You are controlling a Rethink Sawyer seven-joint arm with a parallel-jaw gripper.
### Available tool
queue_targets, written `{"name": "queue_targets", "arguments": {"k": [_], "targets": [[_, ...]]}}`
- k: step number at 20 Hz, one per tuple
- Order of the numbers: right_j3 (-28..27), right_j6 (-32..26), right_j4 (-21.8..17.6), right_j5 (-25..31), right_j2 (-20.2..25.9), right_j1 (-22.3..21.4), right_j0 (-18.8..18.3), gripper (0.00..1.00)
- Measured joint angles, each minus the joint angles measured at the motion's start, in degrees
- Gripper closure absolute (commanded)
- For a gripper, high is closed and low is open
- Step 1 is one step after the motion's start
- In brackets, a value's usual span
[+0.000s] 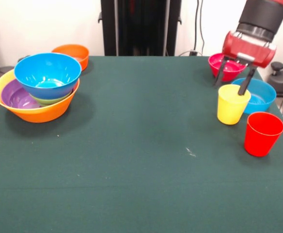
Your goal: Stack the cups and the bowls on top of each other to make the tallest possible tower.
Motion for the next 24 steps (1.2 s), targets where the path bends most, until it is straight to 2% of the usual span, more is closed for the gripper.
{"name": "queue_targets", "arguments": {"k": [9,24], "targets": [[1.7,0.0,0.6,1.2,0.0,-5.2,0.7,0.00],[3.7,0.0,2.8,-0.8,0.2,-5.6,0.3,0.00]]}}
